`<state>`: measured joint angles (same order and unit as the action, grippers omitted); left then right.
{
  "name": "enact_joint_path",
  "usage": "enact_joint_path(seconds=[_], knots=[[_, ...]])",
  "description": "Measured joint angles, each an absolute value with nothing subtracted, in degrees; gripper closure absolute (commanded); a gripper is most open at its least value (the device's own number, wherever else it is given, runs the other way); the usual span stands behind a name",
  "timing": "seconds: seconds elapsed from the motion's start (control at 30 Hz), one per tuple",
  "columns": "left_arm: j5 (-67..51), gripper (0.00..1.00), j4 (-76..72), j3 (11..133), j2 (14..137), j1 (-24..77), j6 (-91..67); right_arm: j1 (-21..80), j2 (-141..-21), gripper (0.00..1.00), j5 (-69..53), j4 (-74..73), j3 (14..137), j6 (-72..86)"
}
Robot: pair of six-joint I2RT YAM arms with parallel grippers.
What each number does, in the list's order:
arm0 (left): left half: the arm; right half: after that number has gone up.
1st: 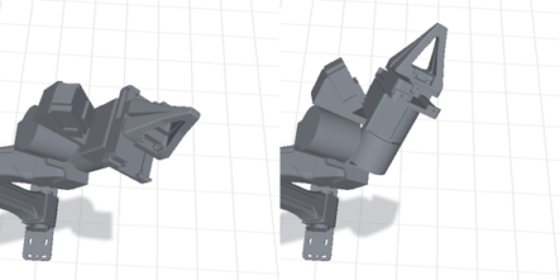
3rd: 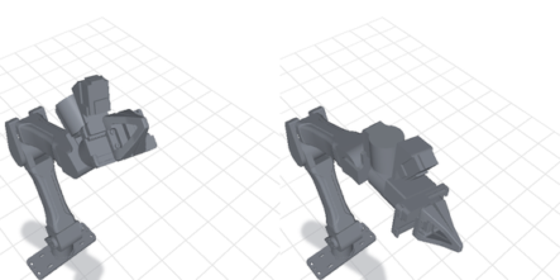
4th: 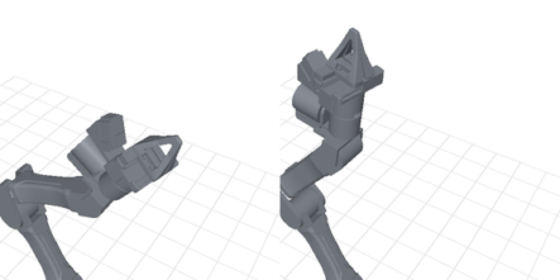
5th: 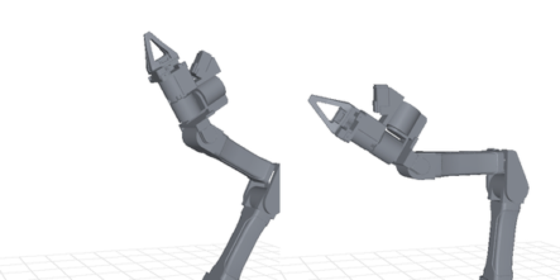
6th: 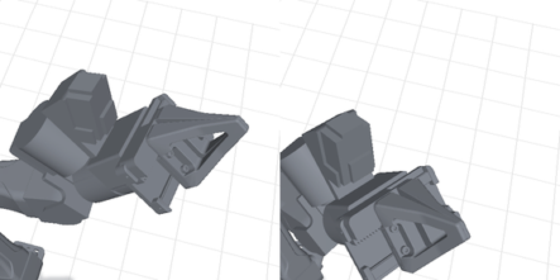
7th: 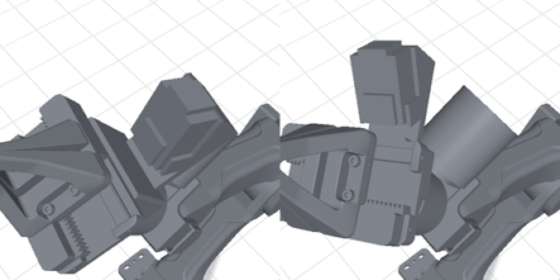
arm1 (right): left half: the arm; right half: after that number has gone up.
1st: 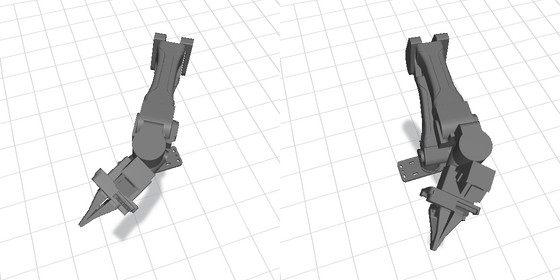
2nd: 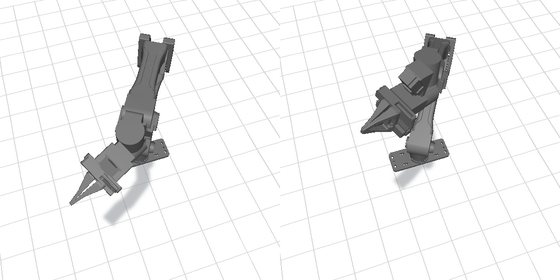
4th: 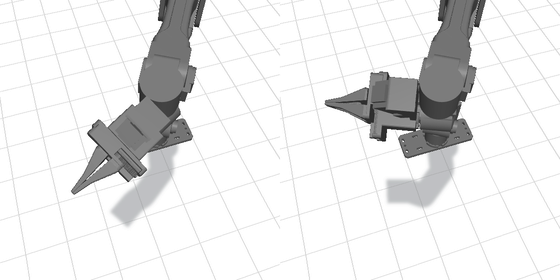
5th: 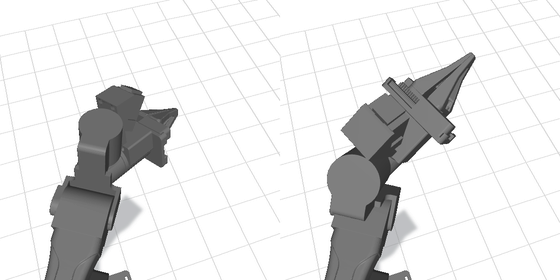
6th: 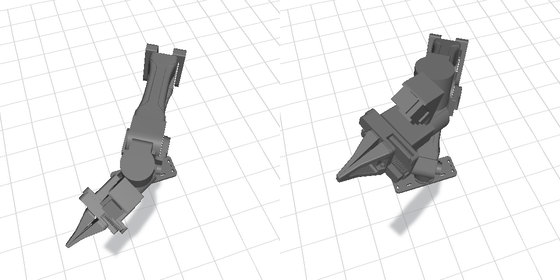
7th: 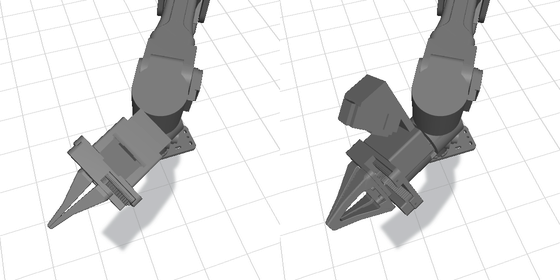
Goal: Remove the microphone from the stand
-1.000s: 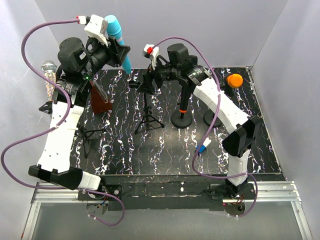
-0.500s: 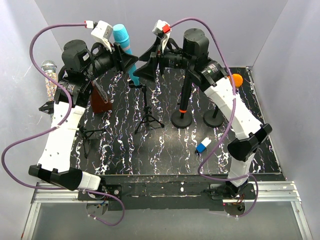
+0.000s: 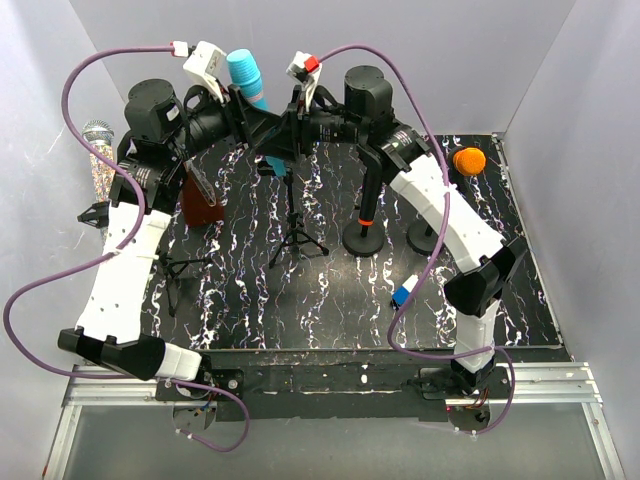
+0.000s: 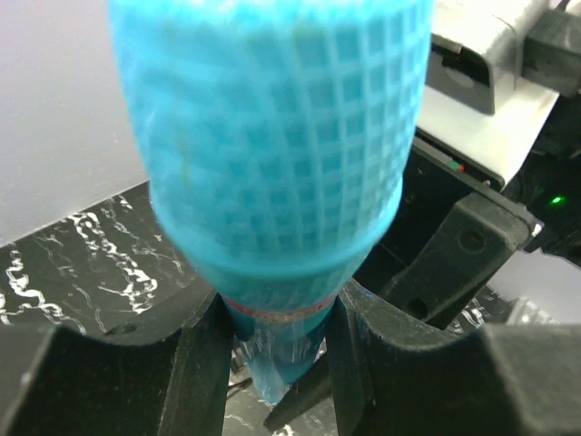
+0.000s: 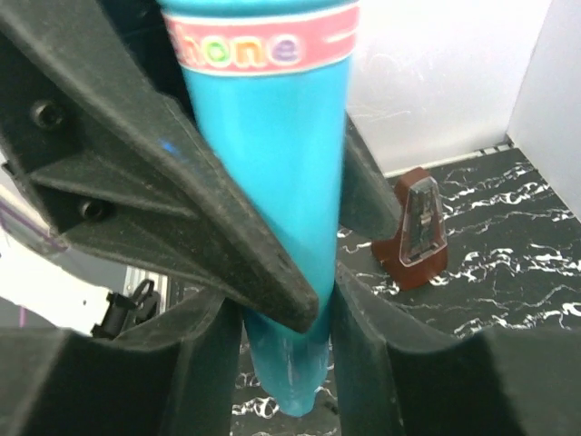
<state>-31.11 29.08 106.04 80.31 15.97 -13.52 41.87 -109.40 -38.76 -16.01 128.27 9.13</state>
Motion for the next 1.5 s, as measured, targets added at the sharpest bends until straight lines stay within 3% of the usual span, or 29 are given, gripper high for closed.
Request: enact_joint_path(seconds=[0.03,0.1,0.13,0.2,0.23,0.5,0.77,0.9,1.07,1.2,1.37,1.5], knots=[[-31.07,1.0,29.06,106.04,80.31,15.97,-13.54,41.87,-109.4,0.74,-39.03,-15.94,128.27,9.5],[-31.16,0.5,28.8,106.04,80.38,15.94,-14.22,41.87,-109.4,0.89,-39.4,-15.66,128.27,9.17],[-31.11,0.32,28.8,106.04,80.38,15.9,-14.46,41.87,-109.4,0.97,-39.48,-15.44,128.27,8.95],[-31.07,0.05,28.42,106.04,80.38,15.88,-13.61,41.87,-109.36,0.99,-39.09,-15.42,128.27,8.58],[-30.11,0.02,27.77,106.04,80.38,15.77,-13.02,41.85,-109.19,0.99,-39.2,-15.99,128.22,8.51],[-32.75,0.02,26.79,106.13,79.79,15.4,-6.46,36.91,-104.55,0.99,-34.13,-18.9,127.7,6.22],[-30.28,0.02,28.34,99.98,74.63,16.73,3.49,22.15,-90.08,0.99,-22.57,-21.61,127.44,-0.64],[-26.7,0.02,28.75,99.85,75.31,16.8,5.08,14.81,-78.43,0.99,-12.08,-23.03,121.08,-6.79],[-24.36,0.02,28.97,101.34,78.02,16.8,3.53,1.96,-73.45,0.99,-2.11,-30.65,118.26,-9.87],[-23.24,0.02,29.82,101.38,78.78,16.8,2.81,-7.14,-70.06,0.99,0.69,-35.68,104.4,-11.49],[-21.06,0.02,29.82,101.23,78.46,16.78,2.9,-10.28,-68.05,0.99,2.48,-42.65,79.75,-15.03],[-19.64,0.02,29.82,100.12,77.54,16.78,3.07,-14.06,-68.07,0.99,2.85,-49.19,67.88,-15.2]])
